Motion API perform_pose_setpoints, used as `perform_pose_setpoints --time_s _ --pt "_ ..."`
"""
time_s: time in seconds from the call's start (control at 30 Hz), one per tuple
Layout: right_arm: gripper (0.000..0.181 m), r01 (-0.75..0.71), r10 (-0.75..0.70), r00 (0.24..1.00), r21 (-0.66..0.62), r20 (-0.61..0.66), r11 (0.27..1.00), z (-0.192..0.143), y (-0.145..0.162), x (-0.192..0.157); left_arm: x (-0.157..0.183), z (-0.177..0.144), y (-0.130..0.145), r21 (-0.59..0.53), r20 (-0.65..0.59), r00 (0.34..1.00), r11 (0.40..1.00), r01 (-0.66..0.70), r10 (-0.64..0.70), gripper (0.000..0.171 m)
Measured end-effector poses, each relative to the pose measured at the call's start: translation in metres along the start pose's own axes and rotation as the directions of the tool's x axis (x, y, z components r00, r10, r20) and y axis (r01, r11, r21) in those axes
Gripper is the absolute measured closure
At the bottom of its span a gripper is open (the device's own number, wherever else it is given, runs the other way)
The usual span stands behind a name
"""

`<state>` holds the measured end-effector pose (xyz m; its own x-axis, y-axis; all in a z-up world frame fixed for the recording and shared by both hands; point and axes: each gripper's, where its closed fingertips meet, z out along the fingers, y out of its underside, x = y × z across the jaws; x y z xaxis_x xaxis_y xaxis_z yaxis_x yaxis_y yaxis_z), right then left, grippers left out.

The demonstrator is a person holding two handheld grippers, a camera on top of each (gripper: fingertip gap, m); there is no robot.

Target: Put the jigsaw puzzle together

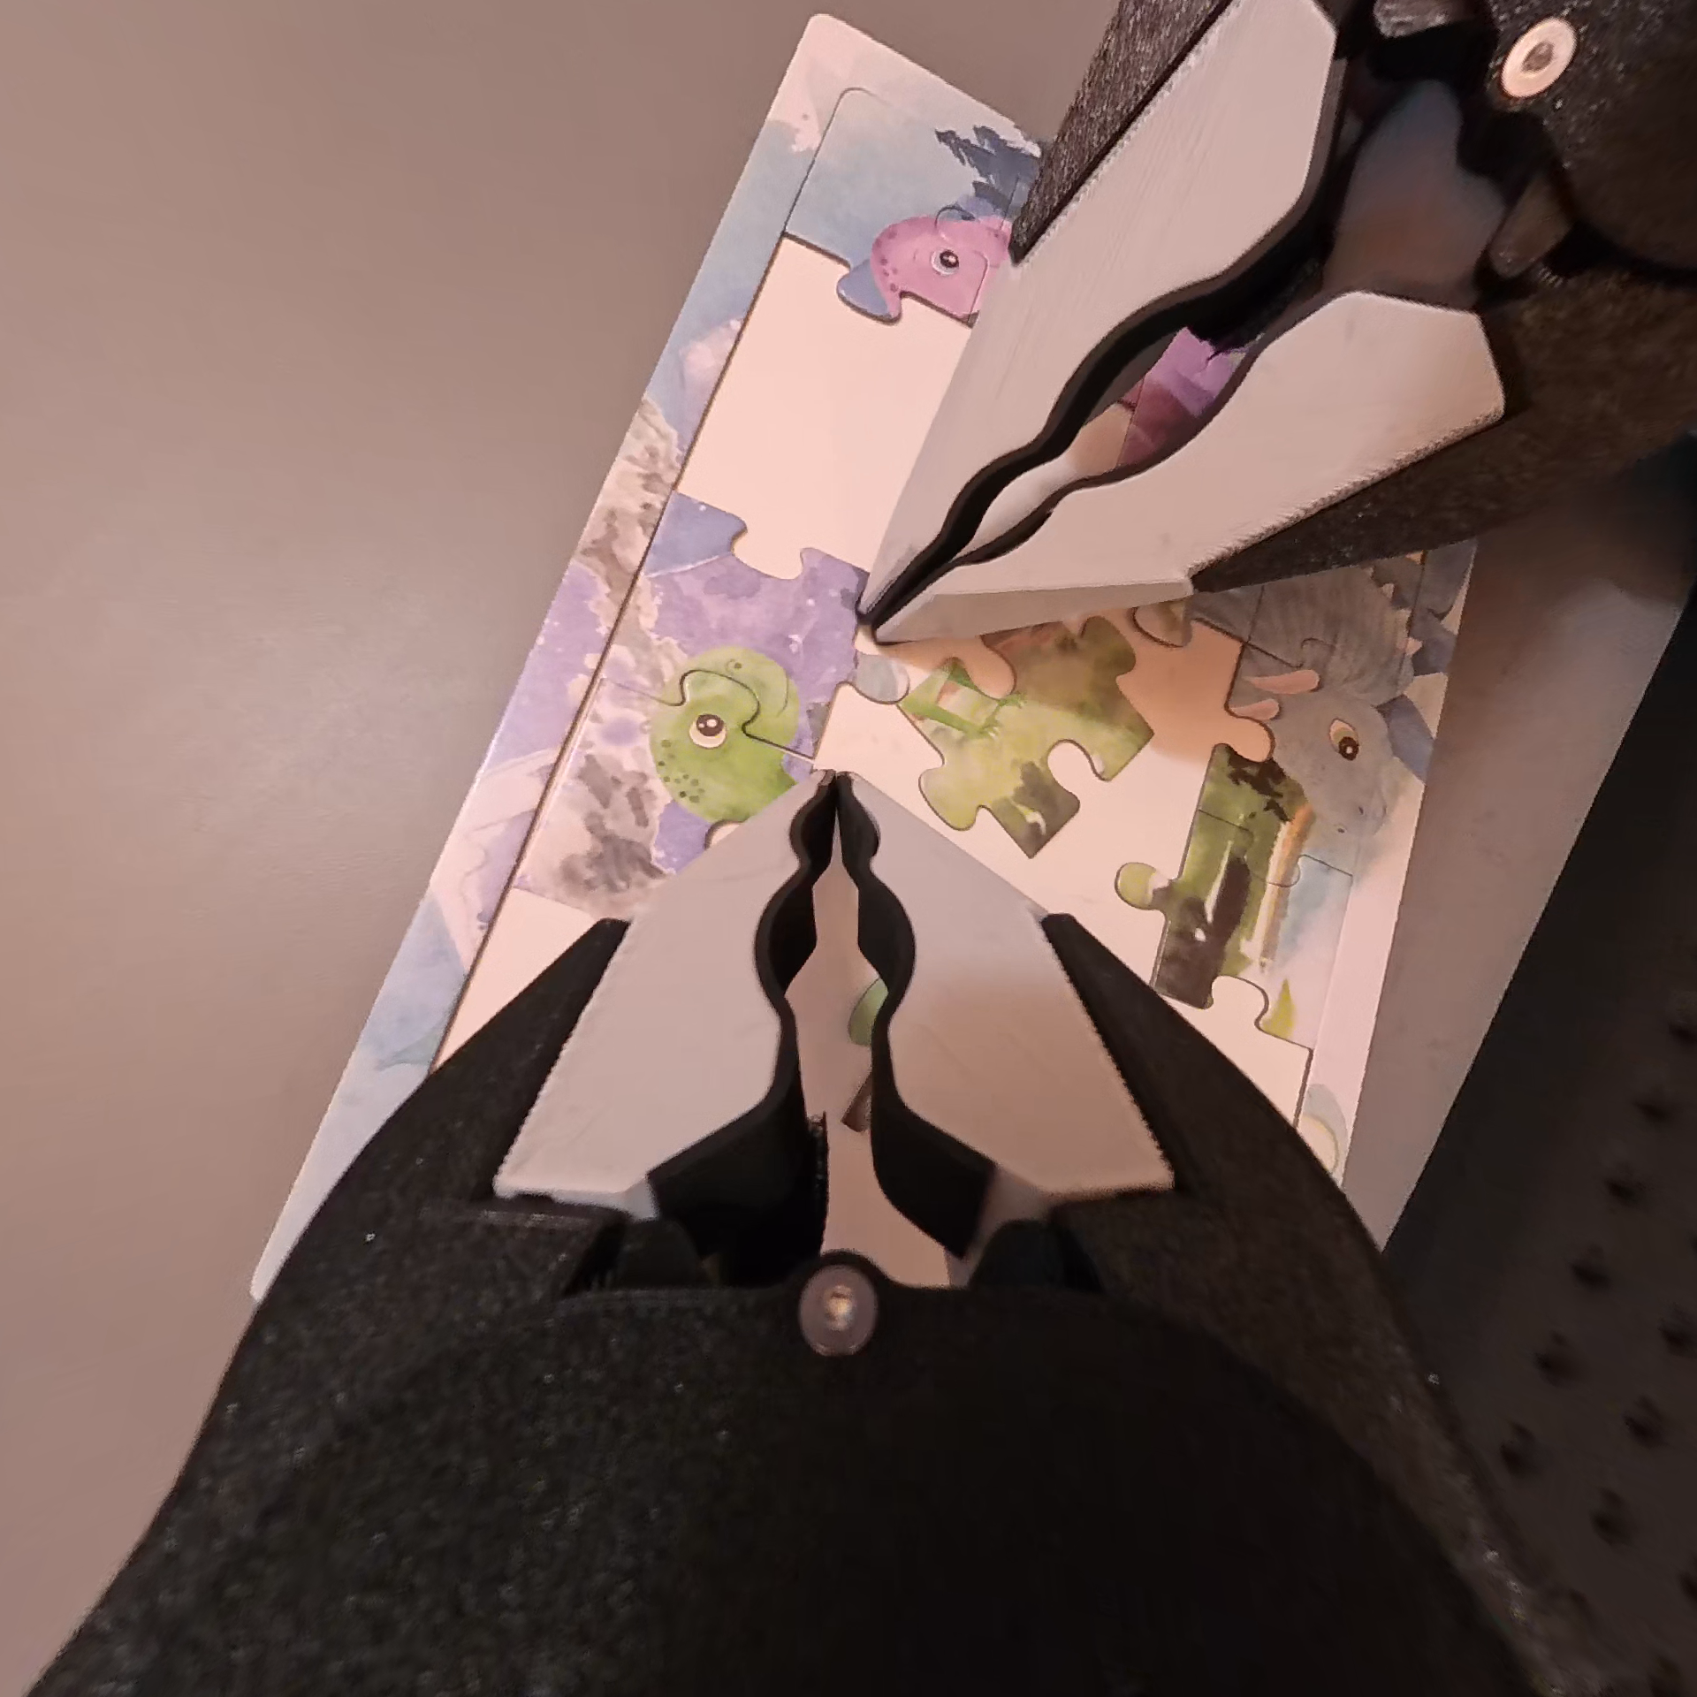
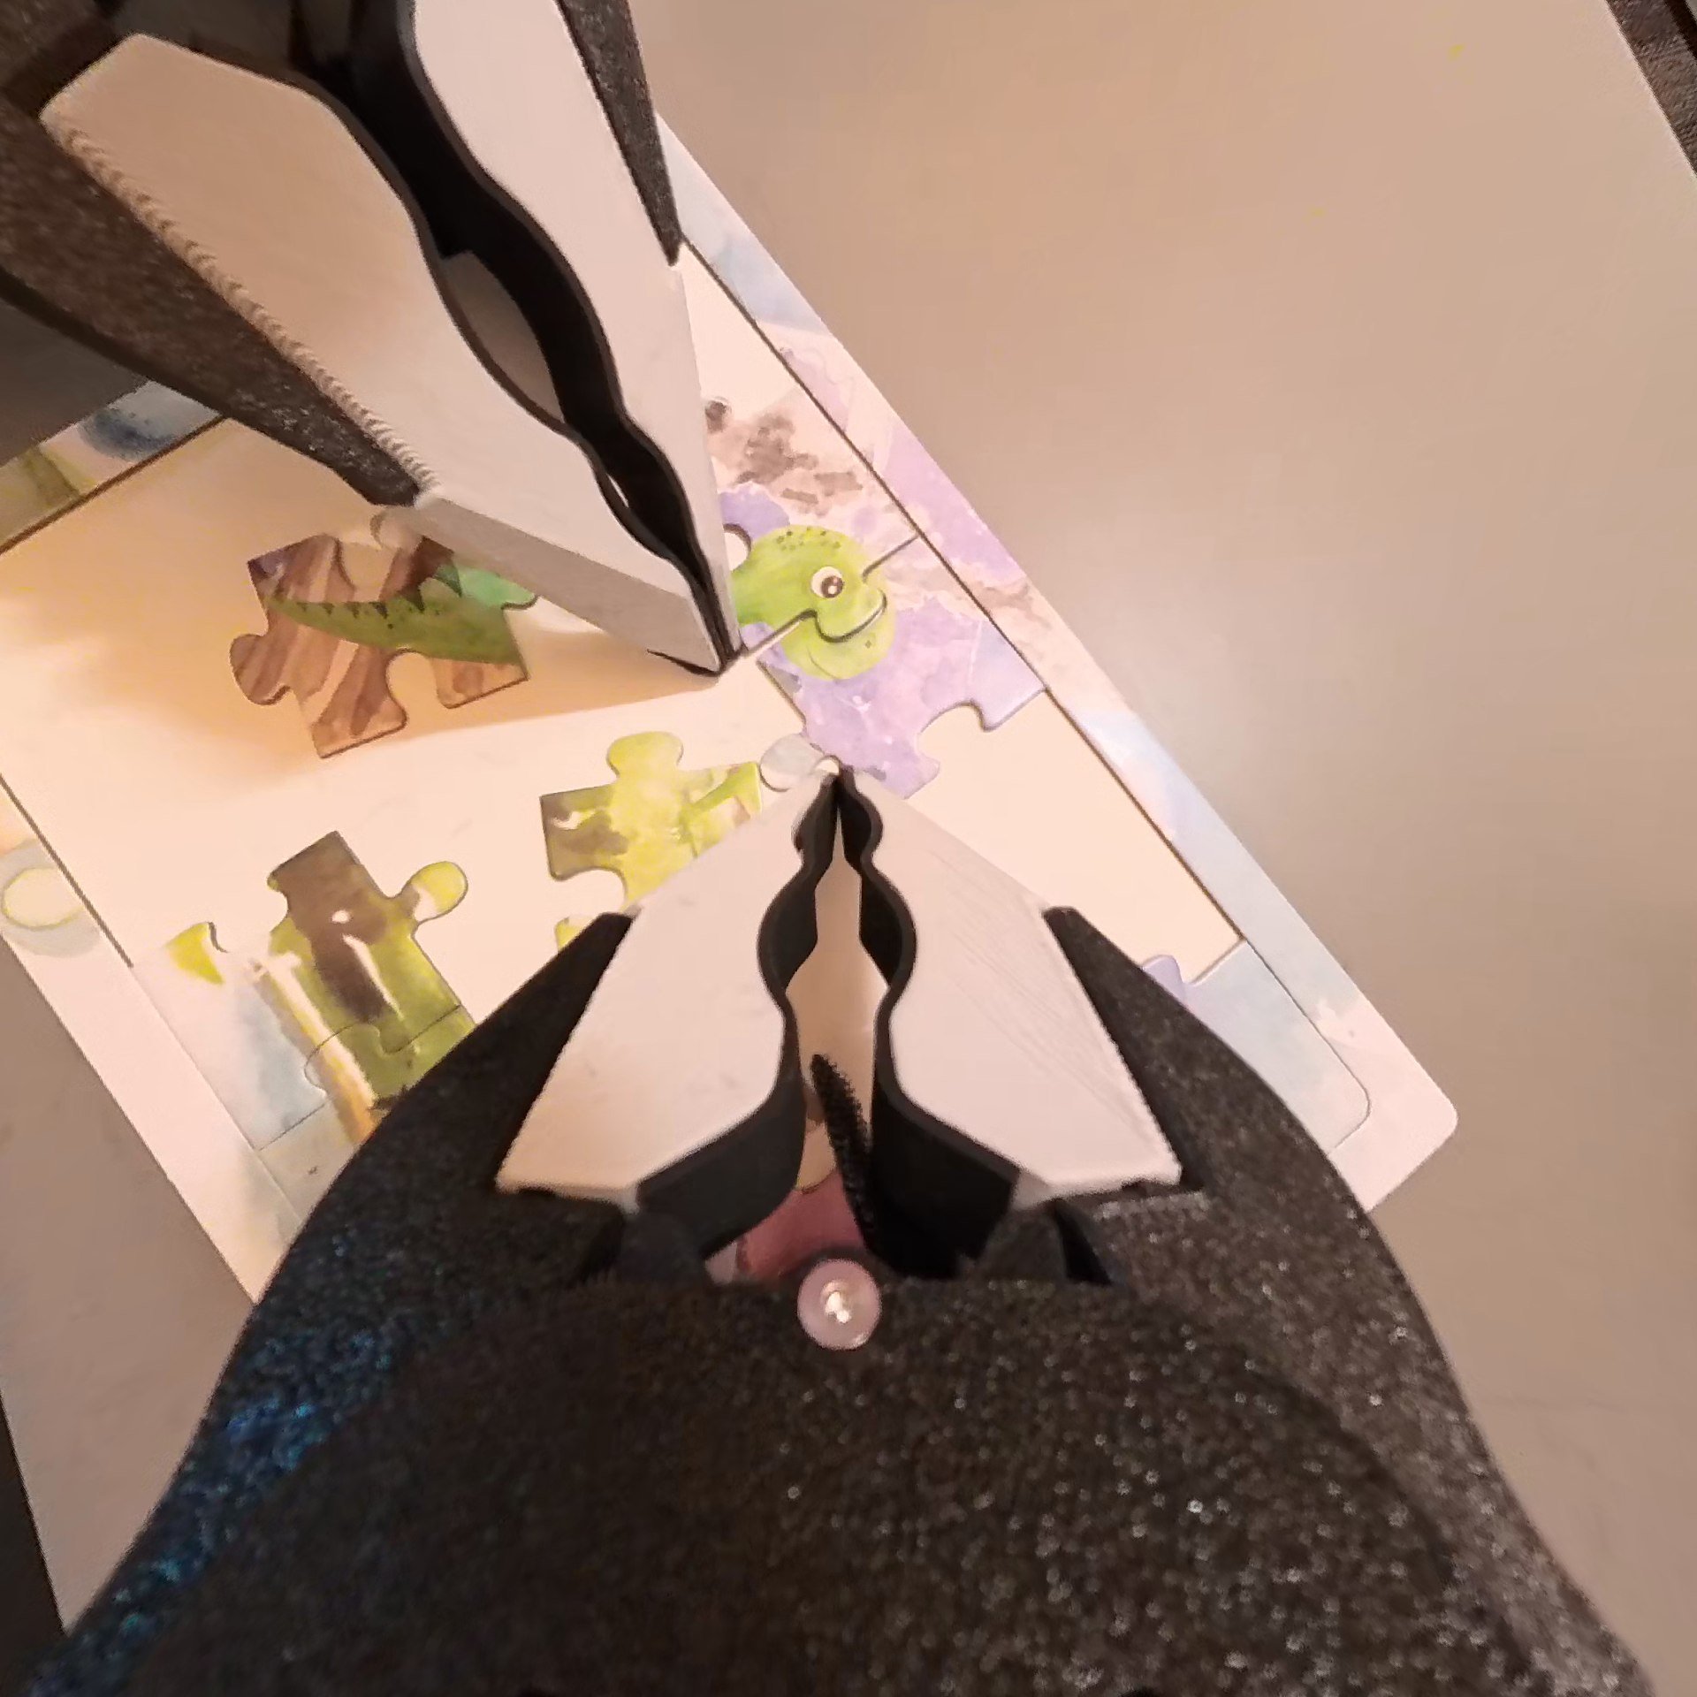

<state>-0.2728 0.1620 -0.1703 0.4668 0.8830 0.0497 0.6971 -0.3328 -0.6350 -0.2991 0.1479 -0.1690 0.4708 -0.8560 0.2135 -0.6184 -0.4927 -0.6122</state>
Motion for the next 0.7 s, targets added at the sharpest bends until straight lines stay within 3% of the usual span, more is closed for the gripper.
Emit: perform_pose_setpoints --time_s 0.2,0.37,0.7 --pt "0.181 0.011 -0.011 1.000 0.007 -0.004 1.000 0.002 -0.002 -0.001 -0.002 -0.005 -0.001 0.005 0.003 1.000 1.000 -0.004 0.004 0.171" --pt "0.181 0.000 0.001 1.000 0.019 -0.012 1.000 -0.002 -0.003 0.003 -0.016 -0.014 -0.013 0.088 0.045 0.998 0.996 0.029 -0.033 0.171" --pt "0.181 0.076 -0.060 0.991 0.138 -0.118 0.988 0.018 -0.040 0.000 -0.028 -0.003 -0.008 0.073 0.112 0.993 0.997 0.033 -0.041 0.171"
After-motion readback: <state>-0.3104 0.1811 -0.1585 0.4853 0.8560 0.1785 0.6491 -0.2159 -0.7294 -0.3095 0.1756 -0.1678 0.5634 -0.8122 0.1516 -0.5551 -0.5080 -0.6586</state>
